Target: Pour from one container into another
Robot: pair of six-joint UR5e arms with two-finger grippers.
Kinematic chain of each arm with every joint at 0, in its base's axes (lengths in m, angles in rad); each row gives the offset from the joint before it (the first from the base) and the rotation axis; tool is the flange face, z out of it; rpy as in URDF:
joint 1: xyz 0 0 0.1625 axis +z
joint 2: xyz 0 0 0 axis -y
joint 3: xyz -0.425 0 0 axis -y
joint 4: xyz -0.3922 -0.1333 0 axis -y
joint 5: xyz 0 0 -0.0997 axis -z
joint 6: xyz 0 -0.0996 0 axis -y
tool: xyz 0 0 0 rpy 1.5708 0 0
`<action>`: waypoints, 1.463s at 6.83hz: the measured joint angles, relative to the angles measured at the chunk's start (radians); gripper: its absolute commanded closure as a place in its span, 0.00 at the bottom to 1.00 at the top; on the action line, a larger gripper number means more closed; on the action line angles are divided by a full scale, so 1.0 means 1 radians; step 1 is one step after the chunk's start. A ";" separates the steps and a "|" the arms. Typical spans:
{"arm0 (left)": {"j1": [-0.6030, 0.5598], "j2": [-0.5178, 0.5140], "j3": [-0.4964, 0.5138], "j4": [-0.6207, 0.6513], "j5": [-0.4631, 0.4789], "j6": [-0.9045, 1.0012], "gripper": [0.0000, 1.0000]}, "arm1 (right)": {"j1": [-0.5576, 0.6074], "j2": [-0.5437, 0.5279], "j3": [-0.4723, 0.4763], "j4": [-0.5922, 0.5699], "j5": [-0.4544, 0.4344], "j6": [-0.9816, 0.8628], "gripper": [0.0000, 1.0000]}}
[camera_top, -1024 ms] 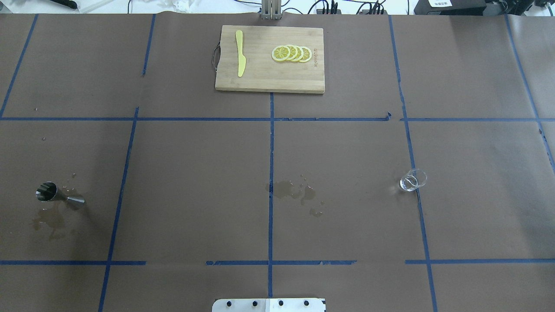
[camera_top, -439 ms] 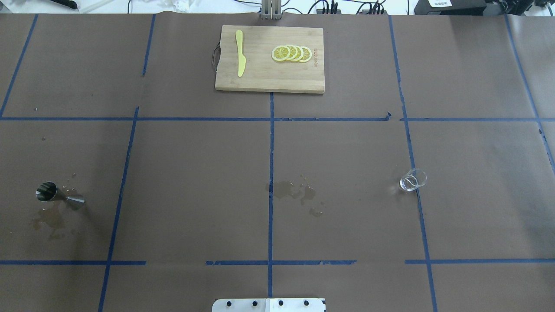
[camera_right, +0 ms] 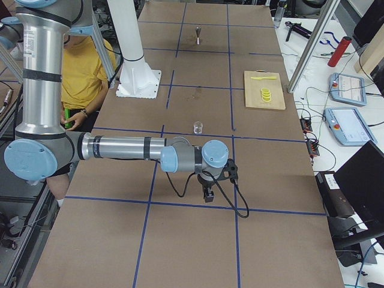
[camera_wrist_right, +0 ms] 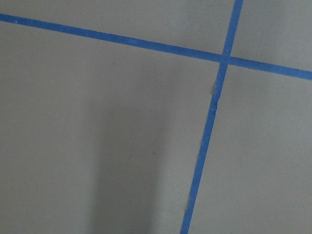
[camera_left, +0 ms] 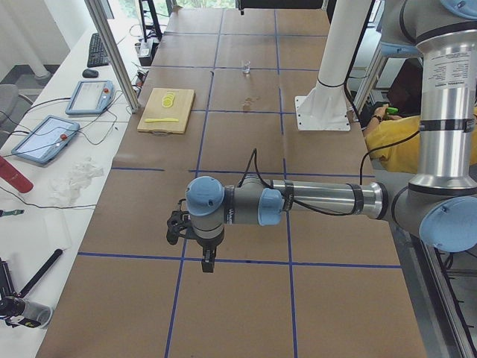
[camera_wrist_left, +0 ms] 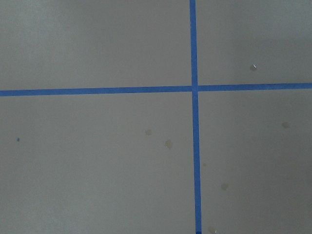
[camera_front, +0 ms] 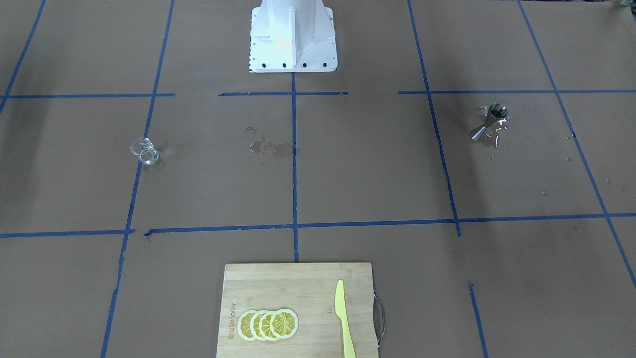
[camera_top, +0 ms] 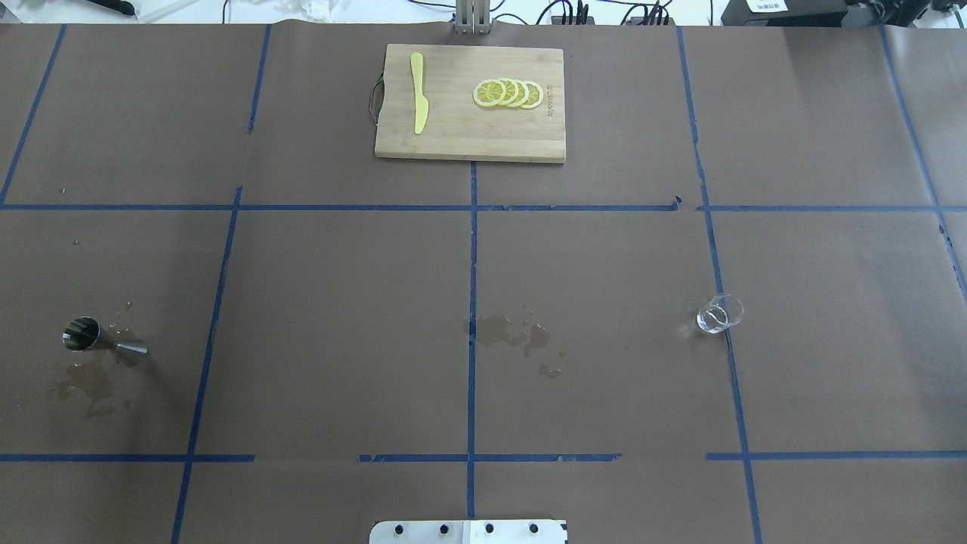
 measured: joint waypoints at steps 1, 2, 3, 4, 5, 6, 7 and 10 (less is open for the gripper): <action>0.007 0.002 -0.001 0.013 -0.001 0.000 0.00 | 0.007 -0.006 0.005 0.000 0.003 -0.003 0.00; 0.016 0.003 -0.002 0.026 -0.001 0.000 0.00 | 0.009 -0.009 0.008 0.000 0.005 -0.004 0.00; 0.021 0.002 -0.002 0.035 -0.001 0.000 0.00 | 0.010 -0.015 0.018 0.001 0.005 -0.004 0.00; 0.023 0.001 -0.003 0.039 -0.003 0.000 0.00 | 0.013 -0.028 0.037 0.001 0.005 -0.004 0.00; 0.024 0.000 -0.005 0.041 -0.004 0.000 0.00 | 0.017 -0.040 0.055 0.001 0.003 -0.005 0.00; 0.025 -0.003 -0.004 0.039 -0.004 -0.001 0.00 | 0.020 -0.044 0.065 0.001 0.000 -0.005 0.00; 0.026 -0.006 -0.002 0.035 -0.005 0.000 0.00 | 0.022 -0.042 0.068 0.002 -0.005 -0.005 0.00; 0.026 -0.019 -0.002 0.031 -0.006 0.000 0.00 | 0.022 -0.036 0.062 0.010 -0.008 -0.004 0.00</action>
